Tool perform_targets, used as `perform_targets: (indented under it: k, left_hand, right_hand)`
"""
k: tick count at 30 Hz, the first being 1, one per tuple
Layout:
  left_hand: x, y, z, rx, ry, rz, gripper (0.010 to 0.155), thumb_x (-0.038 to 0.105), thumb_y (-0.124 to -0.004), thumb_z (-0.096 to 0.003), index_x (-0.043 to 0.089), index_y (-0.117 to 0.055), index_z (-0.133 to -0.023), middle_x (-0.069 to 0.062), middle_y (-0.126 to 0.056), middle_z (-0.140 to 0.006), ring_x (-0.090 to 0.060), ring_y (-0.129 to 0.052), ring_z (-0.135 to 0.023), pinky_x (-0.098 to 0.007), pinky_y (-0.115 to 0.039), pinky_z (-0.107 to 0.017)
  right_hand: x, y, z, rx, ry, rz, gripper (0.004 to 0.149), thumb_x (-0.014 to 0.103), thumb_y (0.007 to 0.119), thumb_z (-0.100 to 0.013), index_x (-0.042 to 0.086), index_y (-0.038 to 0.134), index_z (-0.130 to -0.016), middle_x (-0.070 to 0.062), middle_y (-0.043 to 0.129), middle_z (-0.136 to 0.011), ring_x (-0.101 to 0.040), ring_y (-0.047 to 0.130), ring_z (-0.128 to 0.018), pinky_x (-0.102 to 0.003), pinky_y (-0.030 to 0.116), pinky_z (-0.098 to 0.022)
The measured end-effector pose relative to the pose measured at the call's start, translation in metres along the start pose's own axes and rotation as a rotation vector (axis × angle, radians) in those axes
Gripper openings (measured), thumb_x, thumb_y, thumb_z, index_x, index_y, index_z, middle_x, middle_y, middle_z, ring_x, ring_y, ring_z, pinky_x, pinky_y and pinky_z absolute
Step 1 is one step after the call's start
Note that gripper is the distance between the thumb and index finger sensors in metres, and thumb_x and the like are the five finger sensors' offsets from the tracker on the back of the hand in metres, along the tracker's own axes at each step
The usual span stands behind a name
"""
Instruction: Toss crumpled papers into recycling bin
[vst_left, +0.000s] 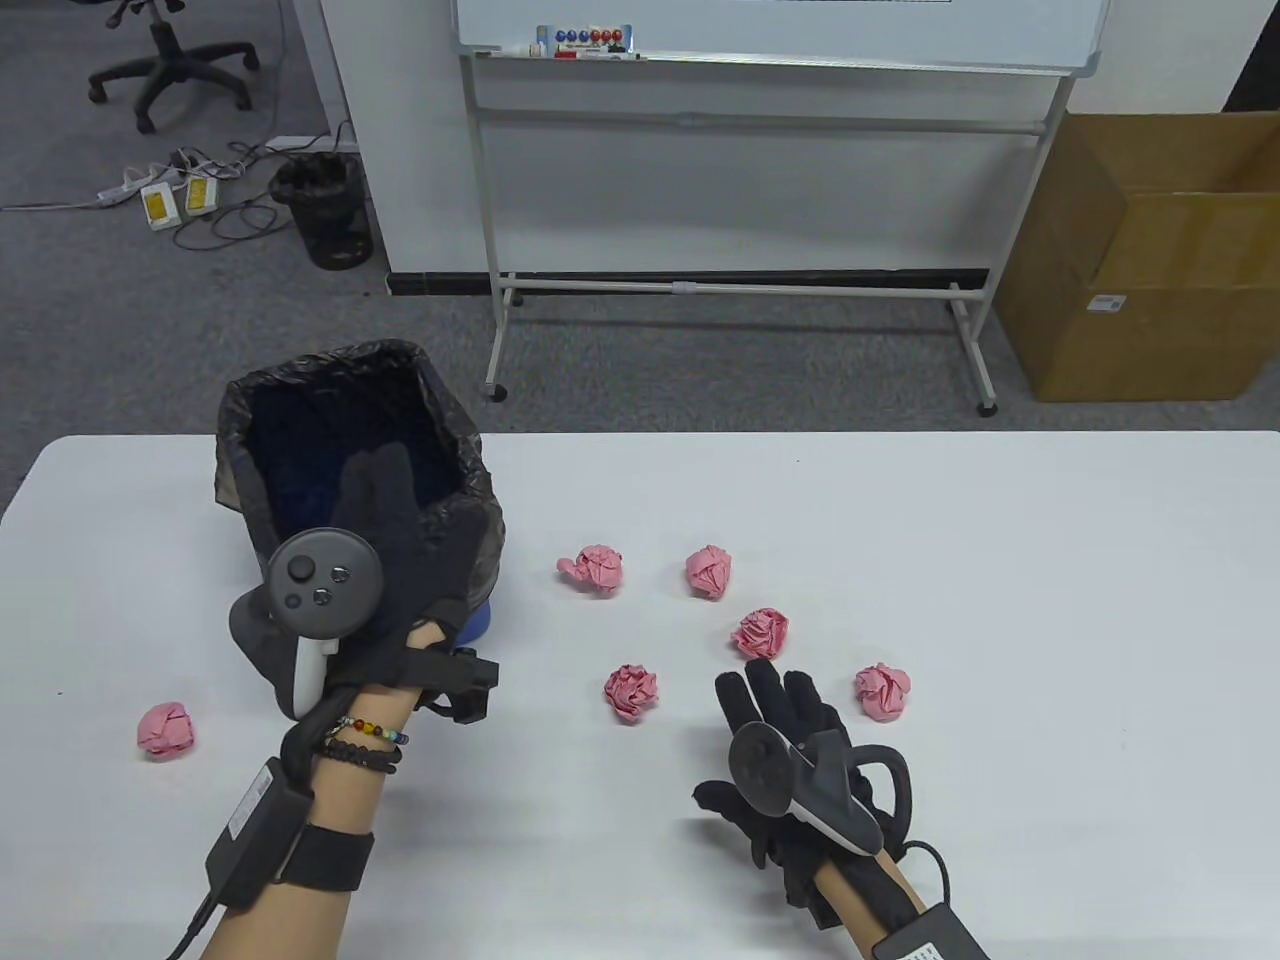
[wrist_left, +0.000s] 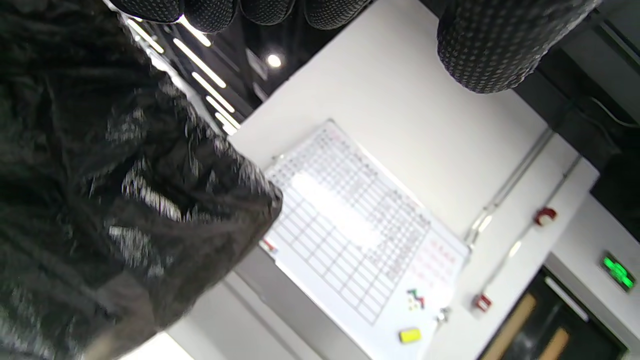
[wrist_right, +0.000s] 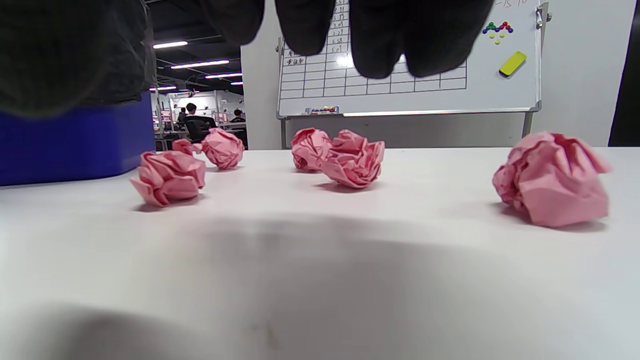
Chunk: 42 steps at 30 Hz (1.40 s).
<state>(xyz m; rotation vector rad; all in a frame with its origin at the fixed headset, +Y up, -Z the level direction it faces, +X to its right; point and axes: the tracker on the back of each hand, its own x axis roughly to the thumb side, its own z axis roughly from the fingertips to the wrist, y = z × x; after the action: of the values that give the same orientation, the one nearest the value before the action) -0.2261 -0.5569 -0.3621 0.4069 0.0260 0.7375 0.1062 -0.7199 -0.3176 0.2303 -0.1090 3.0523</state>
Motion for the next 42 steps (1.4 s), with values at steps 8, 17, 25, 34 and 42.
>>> perform_targets:
  k: [8,17,25,34,42]
  left_hand:
    - [0.004,-0.032,0.029,-0.096,-0.103,0.017,0.088,0.059,-0.073,-0.0482,0.015,-0.036,-0.114,-0.022,-0.027,-0.121,-0.050,-0.037,-0.107,-0.064,-0.046,-0.073]
    - [-0.006,-0.072,0.055,-0.256,-0.188,-0.050,0.084,0.059,-0.074,-0.0481,0.018,-0.041,-0.113,-0.020,-0.030,-0.121,-0.048,-0.040,-0.109,-0.063,-0.048,-0.074]
    - [-0.029,-0.105,0.072,-0.389,-0.224,-0.109,0.083,0.059,-0.074,-0.0478,0.020,-0.041,-0.114,-0.019,-0.029,-0.122,-0.048,-0.039,-0.109,-0.064,-0.046,-0.074]
    - [-0.051,-0.127,0.081,-0.469,-0.201,-0.191,0.082,0.058,-0.074,-0.0478,0.019,-0.043,-0.113,-0.019,-0.029,-0.122,-0.049,-0.039,-0.109,-0.064,-0.046,-0.074]
    - [-0.057,-0.136,0.084,-0.534,-0.227,-0.214,0.082,0.058,-0.074,-0.0477,0.020,-0.044,-0.113,-0.019,-0.029,-0.122,-0.049,-0.038,-0.109,-0.065,-0.045,-0.074]
  right_hand:
    - [0.000,0.001,0.001,0.011,0.009,0.005,0.100,0.070,0.080,-0.025,0.035,0.037,-0.108,-0.001,0.041,-0.120,-0.039,0.055,-0.111,-0.054,0.059,-0.076]
    - [0.001,0.004,0.001,0.023,0.013,0.018,0.100,0.070,0.079,-0.025,0.035,0.036,-0.108,-0.001,0.041,-0.120,-0.040,0.054,-0.111,-0.054,0.058,-0.076]
    - [0.000,0.004,0.001,0.030,0.019,0.017,0.100,0.070,0.079,-0.025,0.035,0.036,-0.108,-0.001,0.041,-0.119,-0.039,0.054,-0.111,-0.055,0.058,-0.076]
    - [-0.001,0.004,-0.001,0.026,0.038,0.031,0.100,0.070,0.080,-0.025,0.034,0.036,-0.108,-0.001,0.042,-0.119,-0.039,0.054,-0.111,-0.055,0.058,-0.076]
    - [-0.018,-0.009,-0.008,-0.025,0.106,0.049,0.100,0.069,0.080,-0.025,0.034,0.037,-0.108,0.000,0.042,-0.119,-0.036,0.054,-0.112,-0.055,0.057,-0.076]
